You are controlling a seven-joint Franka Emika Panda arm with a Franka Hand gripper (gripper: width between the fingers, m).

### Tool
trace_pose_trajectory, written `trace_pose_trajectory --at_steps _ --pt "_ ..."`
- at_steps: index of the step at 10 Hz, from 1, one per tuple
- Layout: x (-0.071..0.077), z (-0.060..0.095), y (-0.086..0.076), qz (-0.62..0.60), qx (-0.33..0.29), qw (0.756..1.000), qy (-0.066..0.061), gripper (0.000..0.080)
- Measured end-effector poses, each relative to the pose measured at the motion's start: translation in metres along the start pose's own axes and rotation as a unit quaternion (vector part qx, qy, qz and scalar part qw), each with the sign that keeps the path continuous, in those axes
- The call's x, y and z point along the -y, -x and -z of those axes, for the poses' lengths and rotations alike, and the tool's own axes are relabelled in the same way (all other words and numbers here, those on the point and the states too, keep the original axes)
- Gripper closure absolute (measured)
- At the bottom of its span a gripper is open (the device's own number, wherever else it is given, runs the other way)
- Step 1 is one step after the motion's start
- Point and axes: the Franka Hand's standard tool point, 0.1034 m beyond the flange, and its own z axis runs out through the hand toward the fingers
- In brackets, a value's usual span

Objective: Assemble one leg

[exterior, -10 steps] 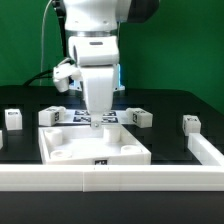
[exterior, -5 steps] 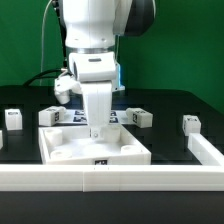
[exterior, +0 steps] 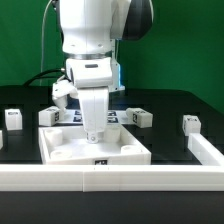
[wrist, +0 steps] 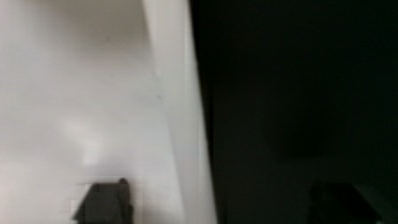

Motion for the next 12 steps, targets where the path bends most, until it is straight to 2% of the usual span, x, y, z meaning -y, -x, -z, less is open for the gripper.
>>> trace_pose_trajectory --at_steps 1,2,3,4,5,10,11,12 --pt "0.0 0.0 0.0 0.0 0.0 1.0 0.0 0.0426" --pt "0.0 0.0 0.0 0.0 0.0 1.0 0.0 0.0426" --pt "0.0 0.0 0.0 0.0 0.0 1.0 0.0 0.0637" --pt "0.0 0.0 0.0 0.001 0.0 1.0 0.0 0.0637" --pt "-0.002 0.001 0.0 0.0 0.001 1.0 0.003 0.0735" --pt "-0.002 0.001 0.0 0.0 0.001 1.0 0.004 0.0735" --pt "-0.002 0.001 -0.002 -0.01 0.0 1.0 0.004 0.0735" --pt "-0.001 0.001 -0.018 -0.035 -0.002 0.999 0.003 0.0735"
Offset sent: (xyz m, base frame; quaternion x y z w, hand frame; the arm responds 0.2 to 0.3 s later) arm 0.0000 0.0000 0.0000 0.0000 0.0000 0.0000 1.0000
